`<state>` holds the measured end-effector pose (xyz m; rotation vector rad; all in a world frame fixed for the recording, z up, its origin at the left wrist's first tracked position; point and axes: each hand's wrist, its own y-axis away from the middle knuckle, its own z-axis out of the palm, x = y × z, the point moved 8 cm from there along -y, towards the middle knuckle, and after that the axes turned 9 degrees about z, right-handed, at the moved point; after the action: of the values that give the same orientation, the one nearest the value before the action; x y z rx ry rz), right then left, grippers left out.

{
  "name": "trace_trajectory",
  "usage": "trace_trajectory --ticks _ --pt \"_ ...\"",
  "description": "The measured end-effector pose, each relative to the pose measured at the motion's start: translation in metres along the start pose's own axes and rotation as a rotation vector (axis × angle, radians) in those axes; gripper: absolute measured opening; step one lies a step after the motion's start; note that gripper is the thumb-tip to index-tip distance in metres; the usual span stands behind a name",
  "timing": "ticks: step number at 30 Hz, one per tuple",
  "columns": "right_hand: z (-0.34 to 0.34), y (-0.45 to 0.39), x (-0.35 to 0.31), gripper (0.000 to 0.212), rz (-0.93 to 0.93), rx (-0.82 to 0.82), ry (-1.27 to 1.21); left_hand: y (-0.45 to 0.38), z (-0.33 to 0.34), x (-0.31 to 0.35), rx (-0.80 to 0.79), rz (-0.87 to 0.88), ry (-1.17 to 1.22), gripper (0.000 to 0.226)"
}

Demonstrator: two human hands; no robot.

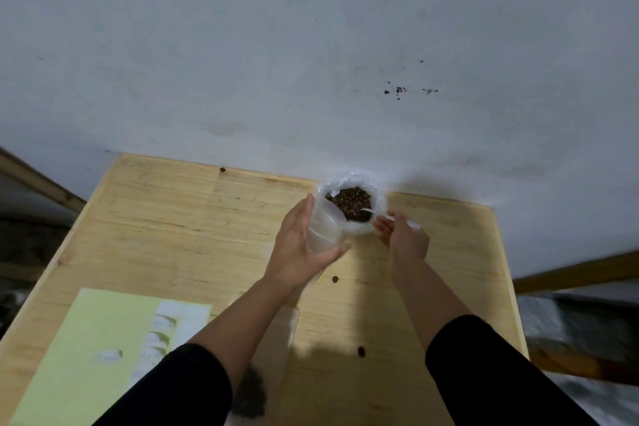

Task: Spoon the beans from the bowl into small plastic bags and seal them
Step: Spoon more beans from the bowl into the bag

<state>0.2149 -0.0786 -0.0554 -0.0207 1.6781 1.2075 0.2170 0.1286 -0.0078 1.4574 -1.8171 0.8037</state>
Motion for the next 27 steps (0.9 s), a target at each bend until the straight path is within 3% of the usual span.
trace_trajectory --ticks 11,23,27 --pt "-0.022 0.031 -0.035 0.026 -0.055 -0.11 -0.095 -0.007 0.003 -0.001 -0.031 -0.007 0.023 0.105" --pt "-0.014 0.074 -0.06 0.022 -0.268 -0.305 0.088 -0.018 0.006 0.011 -0.066 0.039 0.045 0.106" --pt "-0.018 0.073 -0.066 0.024 -0.298 -0.245 0.079 -0.019 0.005 0.012 -0.062 0.039 0.054 0.107"
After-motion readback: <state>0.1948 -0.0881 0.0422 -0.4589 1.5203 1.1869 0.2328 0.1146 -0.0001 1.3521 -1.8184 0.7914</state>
